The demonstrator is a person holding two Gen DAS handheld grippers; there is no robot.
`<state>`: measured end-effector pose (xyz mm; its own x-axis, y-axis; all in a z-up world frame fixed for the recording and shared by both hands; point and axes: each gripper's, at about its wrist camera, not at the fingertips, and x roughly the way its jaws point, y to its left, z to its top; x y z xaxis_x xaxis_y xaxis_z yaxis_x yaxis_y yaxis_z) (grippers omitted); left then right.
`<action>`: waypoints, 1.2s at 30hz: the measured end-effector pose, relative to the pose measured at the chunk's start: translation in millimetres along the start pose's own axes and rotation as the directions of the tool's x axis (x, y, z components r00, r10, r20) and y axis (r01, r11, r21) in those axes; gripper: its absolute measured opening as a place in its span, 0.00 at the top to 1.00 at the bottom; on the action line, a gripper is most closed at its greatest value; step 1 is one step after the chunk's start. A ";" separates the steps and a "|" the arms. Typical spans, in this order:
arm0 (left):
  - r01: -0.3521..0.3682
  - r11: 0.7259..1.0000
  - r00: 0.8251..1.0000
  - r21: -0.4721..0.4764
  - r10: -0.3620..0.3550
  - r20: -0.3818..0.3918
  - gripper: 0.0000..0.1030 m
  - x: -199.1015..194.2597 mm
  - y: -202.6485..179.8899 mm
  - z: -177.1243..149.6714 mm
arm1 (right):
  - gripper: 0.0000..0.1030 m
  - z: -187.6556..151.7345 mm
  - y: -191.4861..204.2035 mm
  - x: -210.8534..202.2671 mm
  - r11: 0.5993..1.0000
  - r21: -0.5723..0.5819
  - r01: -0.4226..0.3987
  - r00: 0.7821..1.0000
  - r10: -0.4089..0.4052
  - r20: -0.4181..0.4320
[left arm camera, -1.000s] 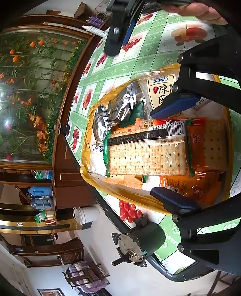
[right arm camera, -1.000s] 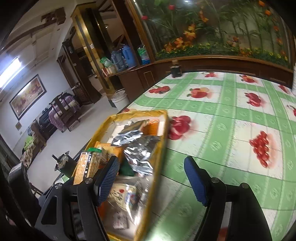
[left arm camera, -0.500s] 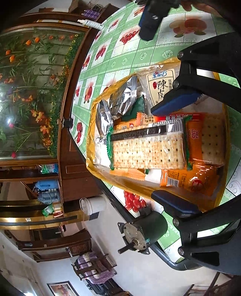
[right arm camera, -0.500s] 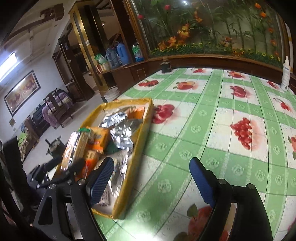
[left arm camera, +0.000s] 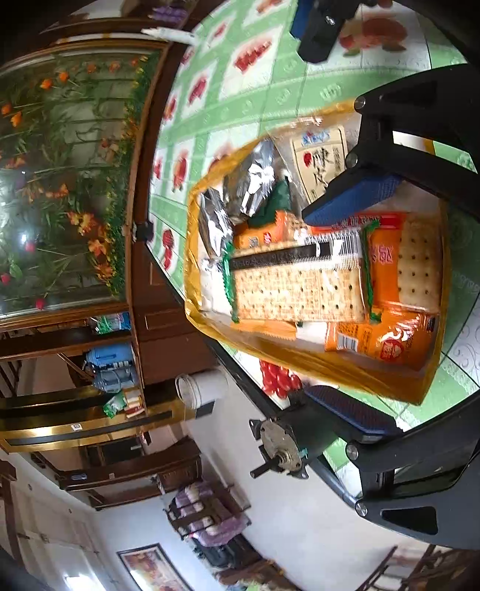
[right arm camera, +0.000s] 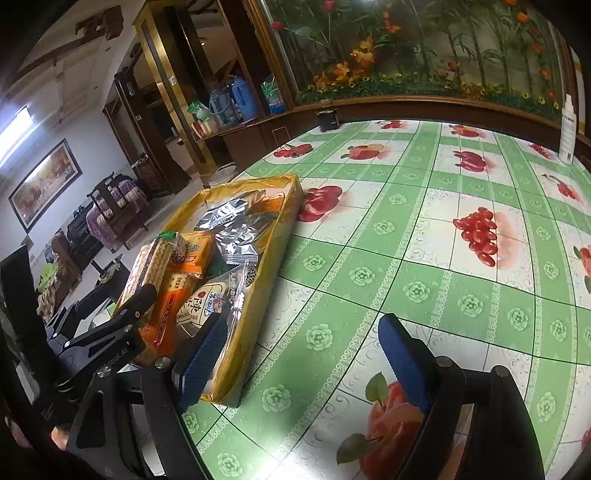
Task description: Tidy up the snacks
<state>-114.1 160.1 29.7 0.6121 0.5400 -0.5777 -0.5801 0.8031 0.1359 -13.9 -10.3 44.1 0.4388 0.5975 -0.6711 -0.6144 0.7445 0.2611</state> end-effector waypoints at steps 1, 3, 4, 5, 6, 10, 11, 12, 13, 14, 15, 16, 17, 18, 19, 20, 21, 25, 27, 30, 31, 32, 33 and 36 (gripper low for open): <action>-0.015 1.000 1.000 0.007 0.015 -0.007 0.13 0.9 -1.9 0.1 | 0.17 0.4 -0.9 0.3 1.000 0.002 0.000 1.000 0.000 0.000; -0.038 0.999 0.999 0.025 0.039 -0.027 0.13 4.2 -4.9 0.4 | 0.17 0.5 -0.6 0.5 1.000 0.001 -0.003 1.000 0.003 0.001; -0.041 0.999 0.998 0.033 0.042 -0.036 0.13 5.9 -6.5 0.9 | 0.17 0.3 -0.8 0.1 1.000 -0.001 -0.004 1.000 0.004 0.002; -0.045 0.998 0.998 0.043 0.047 -0.045 0.13 7.4 -8.0 1.6 | 0.17 0.4 -0.2 0.1 1.000 -0.005 -0.004 1.000 0.004 0.003; -0.048 0.997 0.997 0.058 0.051 -0.050 0.13 7.9 -9.8 1.8 | 0.17 0.3 0.7 0.0 1.000 -0.011 -0.003 1.000 0.003 0.005; -0.038 0.996 0.999 0.075 0.039 -0.010 0.13 -1.2 -10.0 -1.0 | 0.17 -0.1 3.9 0.1 1.000 -0.025 -0.004 1.000 0.005 0.009; -0.017 0.997 1.000 0.072 0.017 -0.004 0.13 -3.5 -7.5 -1.4 | 0.17 -0.3 4.9 0.4 1.000 -0.029 -0.006 1.000 0.007 0.009; 0.001 0.998 1.000 0.070 -0.001 -0.003 0.13 -4.8 -5.9 -1.8 | 0.17 -0.1 5.9 0.8 0.999 -0.033 -0.008 1.000 0.008 0.007; 0.029 0.997 1.000 0.071 -0.029 -0.004 0.13 -6.1 -4.5 -2.0 | 0.17 0.0 6.8 1.7 0.999 -0.037 -0.007 1.000 0.008 0.005; 0.047 0.996 0.999 0.075 -0.047 -0.006 0.13 -6.5 -3.9 -0.9 | 0.17 -0.4 8.0 2.7 0.999 -0.042 -0.006 1.000 0.006 0.001; 0.061 0.995 0.998 0.075 -0.061 -0.008 0.13 -6.9 -2.8 -1.0 | 0.17 -0.2 8.8 3.8 0.999 -0.045 -0.004 1.000 0.004 -0.002; 0.064 0.995 0.998 0.071 -0.064 -0.010 0.13 -6.8 -1.6 -0.7 | 0.17 -0.7 9.6 4.8 0.999 -0.050 0.000 1.000 0.000 -0.005; 0.059 0.996 0.998 0.069 -0.058 -0.015 0.13 -6.7 0.1 -0.2 | 0.17 -1.1 10.7 5.9 0.999 -0.054 0.007 1.000 -0.007 -0.008; 0.058 0.996 0.998 0.063 -0.057 -0.015 0.13 -6.4 1.6 0.3 | 0.17 -1.4 11.1 6.5 0.998 -0.057 0.013 1.000 -0.014 -0.009; 0.057 0.997 0.998 0.058 -0.056 -0.016 0.13 -6.5 3.4 -0.5 | 0.17 -1.4 11.2 7.1 0.998 -0.059 0.019 1.000 -0.019 -0.011; 0.058 0.997 0.998 0.053 -0.057 -0.018 0.13 -6.2 4.7 -0.1 | 0.17 -1.6 11.3 7.7 0.998 -0.060 0.021 1.000 -0.021 -0.012; 0.060 0.997 0.998 0.050 -0.059 -0.019 0.13 -6.1 5.4 -0.6 | 0.17 -1.7 11.3 8.5 0.998 -0.058 0.021 1.000 -0.022 -0.015; 0.056 0.997 0.998 0.052 -0.055 -0.017 0.13 -6.5 5.6 -2.0 | 0.17 -1.7 8.2 10.8 0.999 -0.044 0.024 0.999 -0.025 -0.024; 0.051 0.997 0.999 0.053 -0.051 -0.013 0.13 -7.9 5.9 -3.3 | 0.17 -1.5 7.8 11.3 0.999 -0.044 0.025 0.999 -0.026 -0.024; 0.052 0.997 0.999 0.053 -0.052 -0.018 0.13 -7.7 6.8 -4.1 | 0.17 -1.8 8.6 10.8 0.998 -0.051 0.027 0.999 -0.028 -0.020; 0.053 0.997 0.998 0.051 -0.053 -0.019 0.13 -7.6 7.1 -4.4 | 0.17 -2.0 9.4 10.3 0.998 -0.054 0.027 0.999 -0.028 -0.018; 0.053 0.997 0.998 0.051 -0.053 -0.018 0.13 -7.5 7.2 -4.4 | 0.17 -2.2 10.4 9.4 0.998 -0.059 0.026 1.000 -0.026 -0.013; 0.054 0.997 0.998 0.048 -0.053 -0.019 0.13 -7.7 7.6 -3.9 | 0.17 -2.3 11.6 8.7 0.998 -0.064 0.024 1.000 -0.024 -0.009; 0.057 0.997 0.998 0.046 -0.055 -0.029 0.13 -5.9 7.9 -4.8 | 0.17 -3.3 17.9 6.0 0.996 -0.093 0.011 1.000 -0.010 0.005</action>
<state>-124.9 162.1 30.4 0.6276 0.4873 -0.6072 -0.5193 0.8431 0.1399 -24.4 5.7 42.5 0.4485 0.5913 -0.6702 -0.6681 0.7199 0.1881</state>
